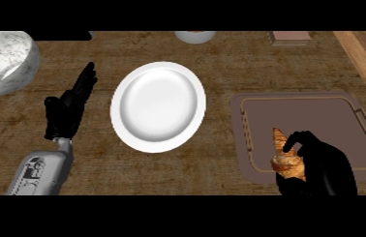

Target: Pick the croissant from the tray and place it in the plate

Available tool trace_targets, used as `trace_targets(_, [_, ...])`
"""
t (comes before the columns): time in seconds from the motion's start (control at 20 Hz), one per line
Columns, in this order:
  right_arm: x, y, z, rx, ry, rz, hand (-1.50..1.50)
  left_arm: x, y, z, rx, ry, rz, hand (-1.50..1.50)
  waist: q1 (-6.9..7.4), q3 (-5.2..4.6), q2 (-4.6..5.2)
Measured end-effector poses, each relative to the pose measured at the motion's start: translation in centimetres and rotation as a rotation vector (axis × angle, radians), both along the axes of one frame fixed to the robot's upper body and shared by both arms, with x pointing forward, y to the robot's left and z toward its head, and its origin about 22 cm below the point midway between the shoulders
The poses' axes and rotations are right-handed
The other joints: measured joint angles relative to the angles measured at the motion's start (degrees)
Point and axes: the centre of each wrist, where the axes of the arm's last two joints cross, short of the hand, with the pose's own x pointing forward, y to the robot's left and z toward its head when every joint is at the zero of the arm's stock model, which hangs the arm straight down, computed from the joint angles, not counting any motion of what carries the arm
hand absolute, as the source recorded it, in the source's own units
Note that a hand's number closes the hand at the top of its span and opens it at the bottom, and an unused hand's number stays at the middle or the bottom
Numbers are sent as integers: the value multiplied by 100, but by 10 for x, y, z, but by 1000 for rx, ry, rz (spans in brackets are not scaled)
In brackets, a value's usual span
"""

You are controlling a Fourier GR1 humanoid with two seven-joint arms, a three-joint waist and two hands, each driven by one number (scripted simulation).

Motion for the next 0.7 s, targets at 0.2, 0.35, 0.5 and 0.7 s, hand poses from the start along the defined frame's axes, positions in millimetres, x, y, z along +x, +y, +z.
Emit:
trace_targets(0.2, [-5,22,25,-5,-218,70,150,2,-2,-1,-1,0,-1,0,15,6,11])
trace_targets(0.35, [-8,39,45,1,-333,140,150,4,-9,0,0,-4,-2,0,40,9,20])
trace_targets(0.5, [-9,58,65,30,-421,216,150,1,-10,-2,-3,-6,-11,0,73,9,25])
trace_targets(0.7, [3,92,76,102,-444,291,150,-1,-13,-1,-3,-5,-16,0,104,10,35])
